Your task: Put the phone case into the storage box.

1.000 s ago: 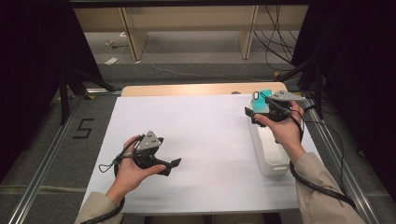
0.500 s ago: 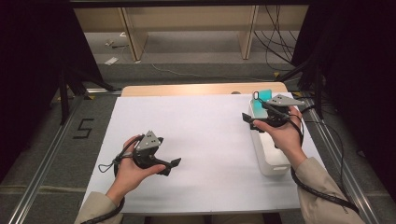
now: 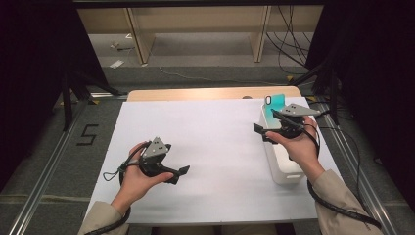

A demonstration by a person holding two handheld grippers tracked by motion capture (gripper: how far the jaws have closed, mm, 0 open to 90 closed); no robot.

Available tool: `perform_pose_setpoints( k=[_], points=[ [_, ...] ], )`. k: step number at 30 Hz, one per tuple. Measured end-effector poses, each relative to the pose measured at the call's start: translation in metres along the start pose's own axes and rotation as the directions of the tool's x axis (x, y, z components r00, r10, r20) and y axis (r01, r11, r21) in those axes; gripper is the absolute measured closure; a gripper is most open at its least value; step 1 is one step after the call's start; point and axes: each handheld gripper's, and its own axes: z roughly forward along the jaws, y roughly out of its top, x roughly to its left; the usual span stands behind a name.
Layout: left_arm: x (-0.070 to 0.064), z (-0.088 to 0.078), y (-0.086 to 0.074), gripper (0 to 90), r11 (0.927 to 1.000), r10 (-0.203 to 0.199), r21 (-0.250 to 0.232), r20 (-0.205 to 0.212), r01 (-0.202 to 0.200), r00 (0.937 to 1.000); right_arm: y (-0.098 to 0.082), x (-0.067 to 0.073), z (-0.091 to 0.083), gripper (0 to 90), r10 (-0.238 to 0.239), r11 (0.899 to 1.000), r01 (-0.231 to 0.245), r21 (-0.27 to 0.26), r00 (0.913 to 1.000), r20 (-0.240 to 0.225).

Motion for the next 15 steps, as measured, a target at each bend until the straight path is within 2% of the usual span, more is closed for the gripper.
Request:
perform_pose_setpoints(
  k=[15],
  points=[
    [0.0004,-0.0006,-0.0001,0.4,1.0,-0.001,-0.001,-0.004,0.001,1.0,-0.0042,0.0062,-0.007,12.9,-0.011,1.0,0.012,0.008,0.9994,-0.032]
  ],
)
